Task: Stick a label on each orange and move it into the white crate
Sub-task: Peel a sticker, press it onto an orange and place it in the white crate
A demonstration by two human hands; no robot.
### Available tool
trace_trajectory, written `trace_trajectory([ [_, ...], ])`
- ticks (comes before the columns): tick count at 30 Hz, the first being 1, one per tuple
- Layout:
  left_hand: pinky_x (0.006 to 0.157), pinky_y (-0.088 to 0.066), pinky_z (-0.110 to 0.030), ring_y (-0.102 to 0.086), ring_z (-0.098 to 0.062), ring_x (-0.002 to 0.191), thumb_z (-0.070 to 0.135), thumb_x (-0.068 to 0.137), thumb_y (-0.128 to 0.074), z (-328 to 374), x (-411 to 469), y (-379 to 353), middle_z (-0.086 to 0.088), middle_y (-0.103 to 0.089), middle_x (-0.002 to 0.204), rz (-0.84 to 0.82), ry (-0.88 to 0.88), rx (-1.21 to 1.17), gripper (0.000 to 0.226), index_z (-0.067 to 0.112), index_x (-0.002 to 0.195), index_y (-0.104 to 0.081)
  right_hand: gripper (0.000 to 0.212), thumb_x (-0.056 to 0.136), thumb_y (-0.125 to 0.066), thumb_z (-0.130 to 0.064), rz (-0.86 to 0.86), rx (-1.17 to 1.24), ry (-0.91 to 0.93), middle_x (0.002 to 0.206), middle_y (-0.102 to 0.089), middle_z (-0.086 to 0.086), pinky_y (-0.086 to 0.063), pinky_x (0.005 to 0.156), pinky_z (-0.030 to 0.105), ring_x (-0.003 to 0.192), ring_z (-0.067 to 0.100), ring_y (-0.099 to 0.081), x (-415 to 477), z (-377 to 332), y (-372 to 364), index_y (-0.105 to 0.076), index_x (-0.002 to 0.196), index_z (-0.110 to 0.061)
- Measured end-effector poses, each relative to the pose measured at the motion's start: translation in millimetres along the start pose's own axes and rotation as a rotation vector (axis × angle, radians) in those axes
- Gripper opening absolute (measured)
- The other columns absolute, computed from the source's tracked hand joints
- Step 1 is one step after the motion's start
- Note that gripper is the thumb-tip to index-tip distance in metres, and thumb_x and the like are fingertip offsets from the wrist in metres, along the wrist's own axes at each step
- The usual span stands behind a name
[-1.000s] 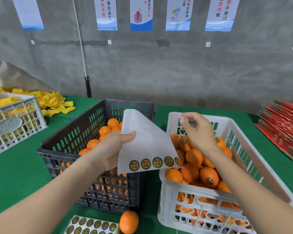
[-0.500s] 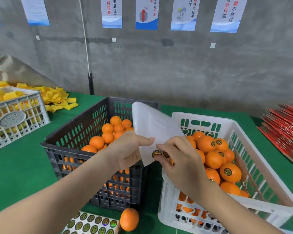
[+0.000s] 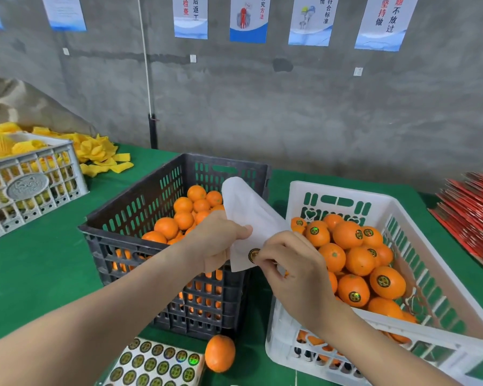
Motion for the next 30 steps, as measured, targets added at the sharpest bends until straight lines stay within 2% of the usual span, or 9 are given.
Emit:
trace_trajectory([
  [4, 0.082, -0.056, -0.039, -0.065, -0.026, 0.095, 0.002, 0.097, -0.05, -1.4, -1.1, 5.9, -0.008, -0.068, 0.104, 0.005, -0.01, 0.027, 0.015, 0.014, 0.102, -0.058, 0.007, 0.076, -0.07, -0.005, -0.04, 0.101, -0.163, 0.076, -0.063, 0.004, -0.049, 0.058, 0.031, 0.067, 0.014, -0.058, 1.7, -1.7, -3.4, -0.07, 0.084, -0.005],
  [9, 0.098, -0.048, -0.052, -0.058, -0.036, 0.113, 0.003, 0.097, -0.051, -2.2, 3.9, 12.8, -0.017, -0.061, 0.124, 0.058, 0.002, 0.105, 0.032, 0.003, 0.128, -0.049, 0.008, 0.074, -0.072, 0.004, -0.143, -0.049, -0.075, 0.076, -0.064, 0.01, -0.052, 0.054, 0.038, 0.067, 0.025, -0.061, 5.6, -3.7, -8.5, -0.072, 0.079, -0.002],
  [13, 0.087, -0.052, -0.043, -0.061, -0.034, 0.105, -0.001, 0.099, -0.044, -7.0, 6.4, 19.9, -0.016, -0.063, 0.116, 0.015, 0.084, -0.025, 0.027, 0.002, 0.125, -0.049, 0.008, 0.073, -0.071, 0.007, -0.13, -0.106, 0.017, 0.072, -0.062, 0.009, -0.047, 0.049, 0.04, 0.063, 0.027, -0.057, 7.6, -5.2, -11.3, -0.068, 0.072, -0.001],
  [16, 0.077, -0.054, -0.037, -0.065, -0.027, 0.092, -0.002, 0.099, -0.042, -6.9, 8.4, 25.4, -0.011, -0.066, 0.103, -0.05, 0.139, -0.095, 0.019, 0.007, 0.114, -0.051, 0.008, 0.075, -0.068, 0.008, -0.068, 0.018, 0.041, 0.073, -0.061, 0.011, -0.046, 0.052, 0.037, 0.063, 0.025, -0.057, 9.5, -9.8, -9.2, -0.069, 0.074, 0.0],
  [20, 0.078, -0.054, -0.037, -0.065, -0.027, 0.094, 0.0, 0.099, -0.043, -8.5, 11.3, 35.6, -0.01, -0.068, 0.104, -0.083, 0.131, -0.054, 0.019, 0.008, 0.109, -0.057, 0.009, 0.082, -0.06, -0.004, 0.069, 0.194, -0.124, 0.075, -0.059, 0.004, -0.044, 0.059, 0.027, 0.069, 0.011, -0.052, 30.2, -11.4, -0.5, -0.067, 0.077, -0.004],
  [23, 0.074, -0.057, -0.037, -0.069, -0.025, 0.09, 0.001, 0.099, -0.043, -5.5, 11.5, 40.3, -0.01, -0.071, 0.102, -0.128, 0.128, -0.077, 0.021, 0.012, 0.103, -0.061, 0.01, 0.08, -0.071, -0.006, -0.195, 0.152, -0.224, 0.084, -0.063, 0.004, -0.045, 0.068, 0.027, 0.077, 0.011, -0.054, 41.6, -4.3, -2.8, -0.073, 0.089, -0.005],
  [25, 0.073, -0.057, -0.036, -0.069, -0.025, 0.091, 0.002, 0.099, -0.044, -0.9, 13.4, 43.6, -0.011, -0.071, 0.105, -0.133, 0.12, -0.087, 0.021, 0.012, 0.105, -0.061, 0.014, 0.08, -0.072, -0.008, -0.351, 0.053, -0.182, 0.088, -0.064, 0.007, -0.049, 0.073, 0.036, 0.082, 0.018, -0.058, 38.2, -4.2, -10.9, -0.074, 0.094, -0.005],
  [27, 0.071, -0.057, -0.035, -0.069, -0.024, 0.089, 0.002, 0.1, -0.043, 2.0, 14.6, 46.4, -0.009, -0.071, 0.103, -0.122, 0.126, -0.102, 0.02, 0.012, 0.105, -0.06, 0.009, 0.08, -0.071, -0.005, -0.329, 0.009, -0.099, 0.085, -0.065, 0.008, -0.051, 0.069, 0.043, 0.079, 0.024, -0.06, 35.1, -6.5, -15.6, -0.074, 0.089, -0.004],
  [30, 0.072, -0.054, -0.036, -0.066, -0.026, 0.092, 0.002, 0.101, -0.04, 1.9, 14.0, 47.7, -0.012, -0.067, 0.107, -0.108, 0.175, -0.135, 0.019, 0.008, 0.111, -0.054, 0.005, 0.079, -0.069, 0.0, -0.25, -0.063, 0.063, 0.079, -0.065, 0.009, -0.052, 0.058, 0.041, 0.069, 0.027, -0.061, 33.8, -10.5, -20.6, -0.072, 0.079, -0.003],
])
Point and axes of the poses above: each hand's wrist, its own x-axis towards the middle knuckle, its own y-axis out of the back of the hand, z = x × y, the point moved 1 cm from there along x, towards the middle knuckle
